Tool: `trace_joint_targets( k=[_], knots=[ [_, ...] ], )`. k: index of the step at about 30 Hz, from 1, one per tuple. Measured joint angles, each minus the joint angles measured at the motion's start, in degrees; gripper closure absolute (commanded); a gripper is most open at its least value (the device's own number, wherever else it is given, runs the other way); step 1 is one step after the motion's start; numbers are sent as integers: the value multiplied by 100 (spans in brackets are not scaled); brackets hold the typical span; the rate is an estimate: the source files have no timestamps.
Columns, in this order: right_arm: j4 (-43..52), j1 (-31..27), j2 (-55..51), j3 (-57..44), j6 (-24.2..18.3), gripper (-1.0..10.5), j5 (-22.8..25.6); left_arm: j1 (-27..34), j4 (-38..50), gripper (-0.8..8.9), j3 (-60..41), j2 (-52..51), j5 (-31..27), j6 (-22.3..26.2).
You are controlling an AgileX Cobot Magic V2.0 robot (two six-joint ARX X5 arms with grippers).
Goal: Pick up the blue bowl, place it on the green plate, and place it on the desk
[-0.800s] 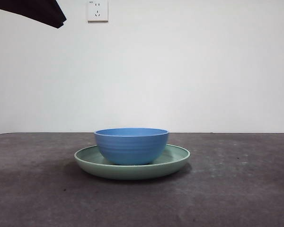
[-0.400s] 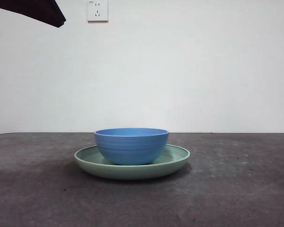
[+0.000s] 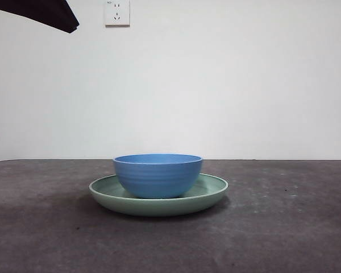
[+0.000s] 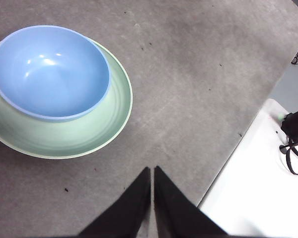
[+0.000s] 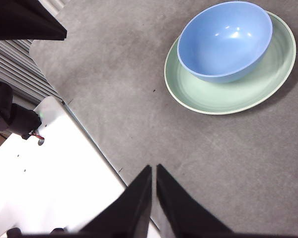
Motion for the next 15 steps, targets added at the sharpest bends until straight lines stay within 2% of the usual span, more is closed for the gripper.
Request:
trace_joint_targets(
  k=[4, 7, 11, 15],
  knots=[
    [0, 0, 0, 0, 0, 939, 0, 37, 87, 803, -2, -55, -24, 4],
    [0, 0, 0, 0, 0, 939, 0, 282, 413, 803, -20, -369, -278, 76],
    [0, 0, 0, 0, 0, 939, 0, 839, 1569, 804, -232, -997, -549, 280],
    [0, 0, 0, 0, 0, 939, 0, 1572, 3112, 803, -791, -1751, -901, 389]
  ],
)
